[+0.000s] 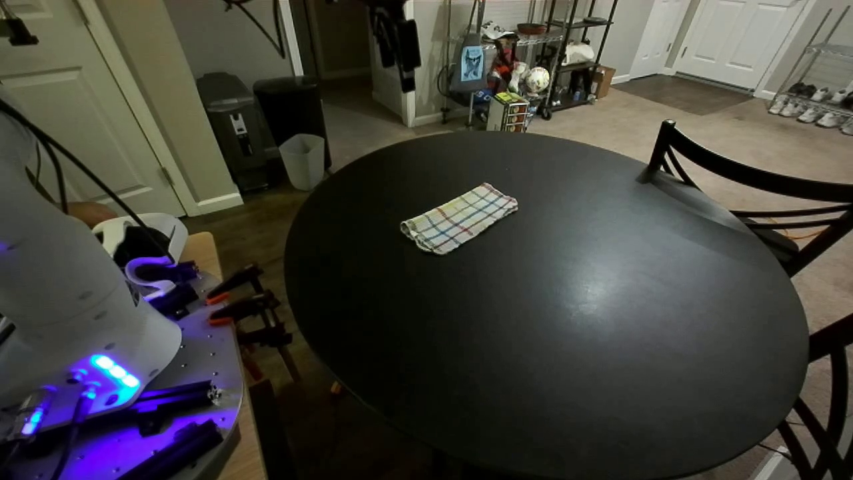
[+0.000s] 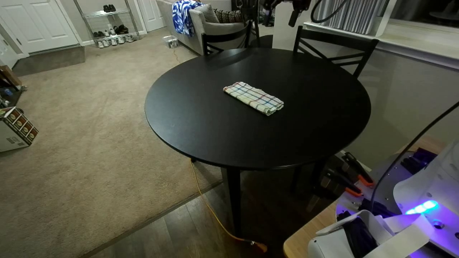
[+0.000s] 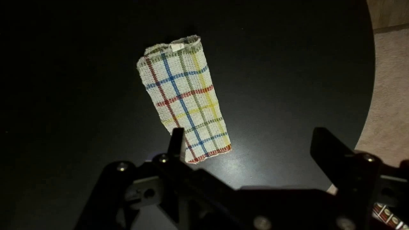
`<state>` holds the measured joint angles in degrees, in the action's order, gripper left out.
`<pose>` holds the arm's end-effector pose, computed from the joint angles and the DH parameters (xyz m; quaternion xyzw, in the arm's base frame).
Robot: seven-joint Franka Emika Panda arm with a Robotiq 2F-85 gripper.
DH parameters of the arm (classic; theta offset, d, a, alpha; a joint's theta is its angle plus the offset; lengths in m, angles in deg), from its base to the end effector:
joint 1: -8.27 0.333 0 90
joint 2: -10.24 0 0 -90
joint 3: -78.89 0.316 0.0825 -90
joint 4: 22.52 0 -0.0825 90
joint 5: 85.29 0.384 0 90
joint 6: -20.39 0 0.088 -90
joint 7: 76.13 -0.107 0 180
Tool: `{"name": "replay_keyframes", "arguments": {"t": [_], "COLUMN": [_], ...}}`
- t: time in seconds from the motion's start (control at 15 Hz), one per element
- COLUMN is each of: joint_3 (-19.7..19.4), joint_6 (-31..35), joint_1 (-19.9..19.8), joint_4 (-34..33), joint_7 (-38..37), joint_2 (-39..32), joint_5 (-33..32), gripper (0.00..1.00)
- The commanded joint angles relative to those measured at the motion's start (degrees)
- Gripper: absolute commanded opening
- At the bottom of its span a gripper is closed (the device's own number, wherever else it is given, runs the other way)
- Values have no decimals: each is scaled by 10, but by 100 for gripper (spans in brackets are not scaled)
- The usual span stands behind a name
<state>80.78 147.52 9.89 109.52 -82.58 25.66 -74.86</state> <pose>0.4808 0.0360 0.4725 -0.9904 0.0736 -0.0847 0.0804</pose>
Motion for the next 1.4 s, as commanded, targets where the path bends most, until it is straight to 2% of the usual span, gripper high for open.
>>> {"name": "replay_keyframes", "arguments": {"t": [0.0,0.73,1.33], "joint_3": [-9,-28,-28], "joint_6": [18,0,-11], "joint_1": [-1,-16,-20], "joint_4": [-58,-182,-235], "joint_7": [3,1,6], "joint_2": [-82,-215,-279], "joint_5": [19,26,27], "gripper": [100,100,100]}}
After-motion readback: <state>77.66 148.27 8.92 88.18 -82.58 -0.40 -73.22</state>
